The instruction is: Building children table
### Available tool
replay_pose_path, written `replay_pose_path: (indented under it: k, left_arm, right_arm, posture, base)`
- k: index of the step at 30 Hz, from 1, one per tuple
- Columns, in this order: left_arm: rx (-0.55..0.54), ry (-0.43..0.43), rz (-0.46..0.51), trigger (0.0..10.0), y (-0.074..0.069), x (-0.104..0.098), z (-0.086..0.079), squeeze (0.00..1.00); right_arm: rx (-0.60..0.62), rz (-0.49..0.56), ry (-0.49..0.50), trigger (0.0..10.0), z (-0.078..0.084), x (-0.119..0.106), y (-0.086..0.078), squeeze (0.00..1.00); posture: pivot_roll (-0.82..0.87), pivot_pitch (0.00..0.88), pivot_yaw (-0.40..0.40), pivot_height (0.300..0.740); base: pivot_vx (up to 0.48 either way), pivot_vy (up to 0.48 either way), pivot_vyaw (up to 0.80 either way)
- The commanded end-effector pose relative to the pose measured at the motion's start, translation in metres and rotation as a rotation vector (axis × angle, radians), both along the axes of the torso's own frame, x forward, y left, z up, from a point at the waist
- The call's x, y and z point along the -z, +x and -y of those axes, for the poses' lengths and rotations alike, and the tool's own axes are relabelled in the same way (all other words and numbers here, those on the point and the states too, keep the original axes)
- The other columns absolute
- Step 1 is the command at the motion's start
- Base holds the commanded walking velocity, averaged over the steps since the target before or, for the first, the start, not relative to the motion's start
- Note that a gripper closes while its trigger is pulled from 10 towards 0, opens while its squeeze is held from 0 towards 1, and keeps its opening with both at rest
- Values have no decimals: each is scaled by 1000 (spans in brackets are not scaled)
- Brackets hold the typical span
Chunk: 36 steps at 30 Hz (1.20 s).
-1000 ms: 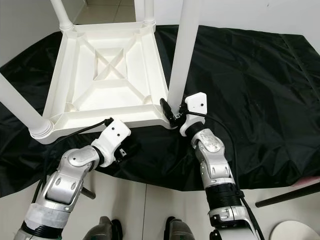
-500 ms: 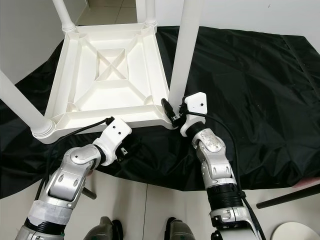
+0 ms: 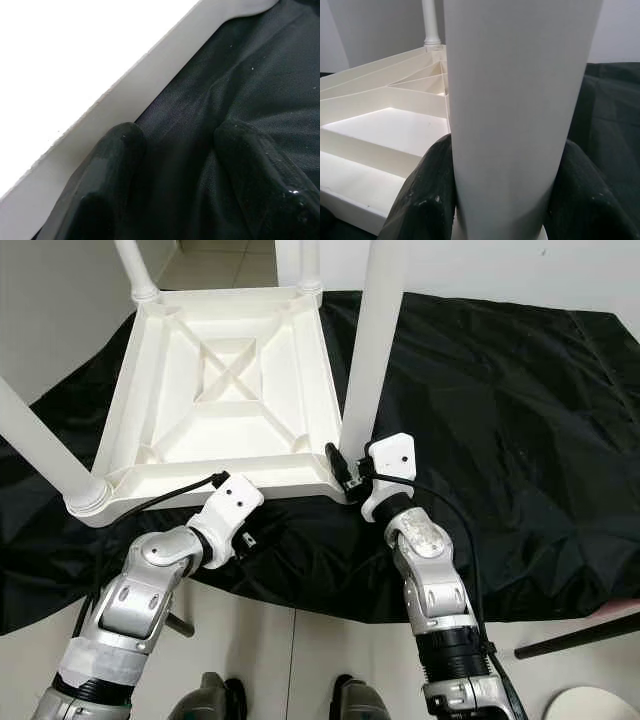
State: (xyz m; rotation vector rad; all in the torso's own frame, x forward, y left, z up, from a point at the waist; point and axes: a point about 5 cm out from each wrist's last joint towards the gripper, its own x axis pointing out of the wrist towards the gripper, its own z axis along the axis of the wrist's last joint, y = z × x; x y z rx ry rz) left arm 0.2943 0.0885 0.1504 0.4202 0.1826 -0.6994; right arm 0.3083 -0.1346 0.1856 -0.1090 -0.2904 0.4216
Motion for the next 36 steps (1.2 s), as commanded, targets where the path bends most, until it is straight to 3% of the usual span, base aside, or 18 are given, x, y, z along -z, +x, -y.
replay_pose_path:
  k: [1, 11, 24, 25, 27, 28, 35, 36]
  left_arm:
    - [-219, 44, 49, 10000, 8, 5, -20, 0]
    - [-224, 45, 49, 10000, 9, 5, -22, 0]
    - [-234, 30, 78, 10000, 12, 0, -22, 0]
    - [-236, 22, 87, 10000, 13, -2, -20, 0]
    - [-236, 16, 93, 10000, 13, -3, -19, 0]
    - [-236, 15, 98, 10000, 13, -3, -19, 0]
    - [-240, 22, 105, 10000, 12, -2, -19, 0]
    - [-244, 24, 105, 10000, 12, -2, -20, 0]
  right_arm:
    - [2, -2, -11, 10000, 2, 2, -6, 0]
    - [53, -26, 2, 10000, 8, 6, -18, 0]
    - [136, -29, 44, 10000, 14, 6, -14, 0]
    - [163, -30, 70, 10000, 17, 5, -11, 839]
    - [172, -36, 96, 10000, 19, 4, -8, 839]
    - [184, -32, 117, 10000, 22, 2, -6, 1000]
    - [232, -7, 104, 10000, 27, -1, -3, 1000]
    - [222, -7, 97, 10000, 26, -1, -3, 573]
  posture:
    - [-129, 157, 43, 740]
    - [-129, 158, 46, 740]
    - [-129, 155, 48, 740]
    - [-128, 155, 47, 740]
    - [-126, 155, 46, 740]
    - [-125, 155, 44, 740]
    - [-122, 152, 42, 740]
    - [-120, 151, 41, 740]
  base:
    - [0, 0, 0]
    - [0, 0, 0]
    - [0, 0, 0]
    - [0, 0, 0]
    - [0, 0, 0]
    - [0, 0, 0]
    - [0, 0, 0]
    - [0, 0, 0]
